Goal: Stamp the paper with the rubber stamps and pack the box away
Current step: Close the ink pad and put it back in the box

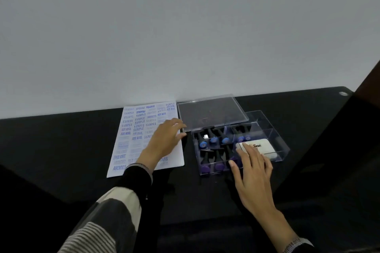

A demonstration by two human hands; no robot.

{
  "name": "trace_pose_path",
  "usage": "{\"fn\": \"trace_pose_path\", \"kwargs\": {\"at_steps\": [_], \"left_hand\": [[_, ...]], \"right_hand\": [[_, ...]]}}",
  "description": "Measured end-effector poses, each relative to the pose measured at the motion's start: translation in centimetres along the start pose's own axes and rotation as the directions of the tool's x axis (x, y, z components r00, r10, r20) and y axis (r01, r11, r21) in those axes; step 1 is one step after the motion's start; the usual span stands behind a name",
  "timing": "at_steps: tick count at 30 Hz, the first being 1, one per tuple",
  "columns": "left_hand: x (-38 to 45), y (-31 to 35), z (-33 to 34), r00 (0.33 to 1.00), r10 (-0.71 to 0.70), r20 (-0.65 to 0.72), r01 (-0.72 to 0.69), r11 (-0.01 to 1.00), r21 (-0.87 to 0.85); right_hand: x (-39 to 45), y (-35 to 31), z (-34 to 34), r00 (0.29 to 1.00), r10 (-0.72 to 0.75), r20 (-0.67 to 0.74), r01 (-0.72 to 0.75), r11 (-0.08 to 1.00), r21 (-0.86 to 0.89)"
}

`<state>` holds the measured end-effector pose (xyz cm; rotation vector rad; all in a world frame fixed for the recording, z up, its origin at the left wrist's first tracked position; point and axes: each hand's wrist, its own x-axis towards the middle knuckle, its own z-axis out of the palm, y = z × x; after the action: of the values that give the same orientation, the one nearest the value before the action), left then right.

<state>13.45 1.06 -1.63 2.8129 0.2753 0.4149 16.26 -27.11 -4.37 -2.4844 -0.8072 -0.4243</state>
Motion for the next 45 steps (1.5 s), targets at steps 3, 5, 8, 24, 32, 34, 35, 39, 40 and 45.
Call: {"fn": "trace_pose_path", "kwargs": {"at_steps": [3, 5, 8, 24, 32, 34, 35, 39, 40, 45], "left_hand": [[0.9, 1.1, 1.1, 0.998, -0.026, 0.056, 0.029, 0.999, -0.04], [1.2, 1.0, 1.3, 0.997, -0.075, 0.024, 0.077, 0.995, -0.067], [1.5, 1.5, 1.1, 0.996, -0.084, -0.034, 0.083, 0.996, -0.032], [0.8, 8.9, -4.7, 0.879, -0.304, -0.368, 0.163, 0.916, -0.366], [-7.3, 12.9, -0.7, 0.859, -0.271, -0.434, 0.046, 0.886, -0.462], [-8.1, 13.4, 0.3, 0.877, -0.269, -0.399, 0.047, 0.873, -0.485], [-8.4, 13.5, 0.6, 0.887, -0.287, -0.361, 0.06, 0.847, -0.528], [-9.1, 13.2, 1.8, 0.928, -0.3, -0.221, 0.094, 0.763, -0.639], [-9.3, 13.0, 1.9, 0.934, -0.298, -0.196, 0.101, 0.749, -0.655], [-10.0, 12.3, 1.3, 0.946, -0.295, -0.136, 0.109, 0.682, -0.723]], "right_hand": [[0.1, 0.1, 0.1, 1.0, -0.016, -0.016, 0.017, 1.0, 0.016], [0.1, 0.2, 0.2, 0.999, -0.024, -0.037, 0.025, 0.999, 0.026], [0.0, 0.4, 0.2, 0.998, -0.022, -0.063, 0.026, 0.998, 0.053], [-0.1, 0.2, -0.7, 0.984, 0.051, -0.173, 0.014, 0.936, 0.352], [1.1, 2.6, -4.5, 0.791, 0.589, -0.164, -0.333, 0.641, 0.692], [1.8, 3.2, -5.5, 0.798, 0.599, -0.064, -0.365, 0.565, 0.74], [2.1, 3.3, -6.0, 0.799, 0.601, -0.023, -0.38, 0.535, 0.754], [2.5, 3.6, -6.7, 0.805, 0.593, 0.014, -0.416, 0.547, 0.727], [2.4, 3.6, -6.7, 0.801, 0.598, 0.008, -0.419, 0.552, 0.721], [2.4, 3.4, -6.7, 0.808, 0.589, 0.004, -0.42, 0.571, 0.705]]}}
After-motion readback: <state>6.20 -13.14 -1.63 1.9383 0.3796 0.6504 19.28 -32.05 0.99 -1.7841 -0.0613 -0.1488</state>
